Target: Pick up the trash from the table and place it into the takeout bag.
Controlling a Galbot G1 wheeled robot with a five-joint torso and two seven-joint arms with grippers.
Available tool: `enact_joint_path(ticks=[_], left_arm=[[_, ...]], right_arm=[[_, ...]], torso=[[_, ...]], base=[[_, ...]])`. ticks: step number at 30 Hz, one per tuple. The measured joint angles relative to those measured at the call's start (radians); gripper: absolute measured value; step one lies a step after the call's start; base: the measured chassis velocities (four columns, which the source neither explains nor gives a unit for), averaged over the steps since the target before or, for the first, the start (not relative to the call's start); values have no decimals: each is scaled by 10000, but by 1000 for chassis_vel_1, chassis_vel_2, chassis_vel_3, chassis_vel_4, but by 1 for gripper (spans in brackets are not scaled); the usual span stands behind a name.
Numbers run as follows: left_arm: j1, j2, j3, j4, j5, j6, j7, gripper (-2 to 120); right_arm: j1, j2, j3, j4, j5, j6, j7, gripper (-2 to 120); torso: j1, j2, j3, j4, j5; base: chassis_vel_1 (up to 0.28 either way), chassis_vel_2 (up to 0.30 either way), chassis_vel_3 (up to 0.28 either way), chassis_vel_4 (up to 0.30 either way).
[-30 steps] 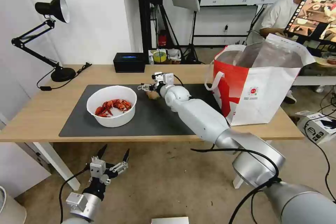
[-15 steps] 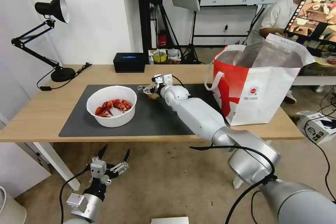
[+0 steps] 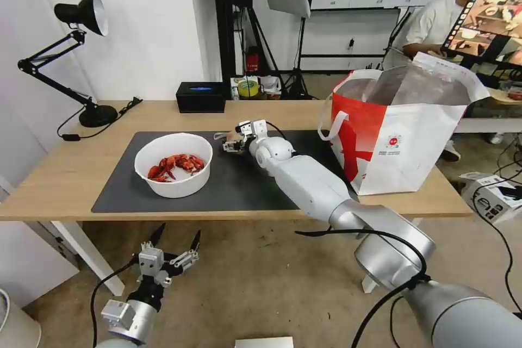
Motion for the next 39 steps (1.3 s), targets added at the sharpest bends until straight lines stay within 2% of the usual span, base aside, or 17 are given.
enact_joint_path(ticks=[3,7,9,10,14,17,18,20,25,28,29,31,32,33,36,37,39], left_arm=[[-23,0,0,22,-2,0,-1,100],[-76,2,19,45,-9,0,-6,100],[-95,8,30,48,-16,0,-10,100],[-95,8,30,48,-16,0,-10,100],[-96,21,44,55,-21,0,-12,100],[-106,32,63,57,-22,0,-13,100],[-106,32,63,57,-22,0,-13,100],[-114,40,76,55,-22,1,-17,100],[-89,42,102,19,-23,8,-21,100],[-25,39,111,-15,-17,12,-30,100],[-25,39,111,-15,-17,12,-30,100],[20,38,111,-46,-3,16,-31,100],[39,38,111,-56,2,18,-31,100],[39,38,111,-56,2,18,-31,100],[94,27,158,-106,11,68,-46,100],[94,27,158,-106,11,68,-46,100],[94,-1,229,-107,42,97,-48,100]], right_arm=[[-43,-34,-35,70,-12,-78,8,100],[-78,-118,-140,220,-23,-214,20,91],[-80,-155,-158,296,-23,-256,52,78],[-80,-155,-158,296,-23,-256,52,78],[-81,-254,-166,417,-15,-262,81,64],[-127,-381,-176,575,17,-265,142,49],[-127,-381,-176,575,17,-265,142,49],[-206,-533,-169,793,77,-266,195,39],[-443,-937,-88,1446,235,-225,222,25],[-829,-1687,-45,2768,411,-212,288,14],[-829,-1687,-45,2768,411,-212,288,14],[-1191,-2414,-31,4012,478,-253,415,8],[-1387,-2759,23,4647,504,-301,510,7],[-1387,-2759,23,4647,504,-301,510,7],[-2046,-3753,366,6670,492,-314,743,7],[-2046,-3753,366,6670,492,-314,743,7],[-2452,-4246,685,7791,445,-157,907,7]], torso=[[0,0,0,0,0],[0,-1,0,-1,0],[0,0,0,0,0],[0,0,0,0,0],[0,0,0,0,0],[0,0,0,1,0],[0,0,0,1,0],[0,-1,0,0,1],[1,0,0,0,1],[0,0,0,-1,2],[0,0,0,-1,2],[0,-1,0,-1,3],[0,0,0,-1,3],[0,0,0,-1,3],[0,0,0,-3,4],[0,0,0,-3,4],[-1,0,-2,-1,3]], base=[[0,0,0,0],[0,0,0,0],[0,0,0,0],[0,0,0,0],[0,0,0,0],[0,0,0,0],[0,0,0,0],[0,0,0,0],[0,0,0,0],[0,0,0,0],[0,0,0,0],[0,0,0,0],[0,0,0,0],[0,0,0,0],[0,0,0,0],[0,0,0,0],[0,0,0,0]])
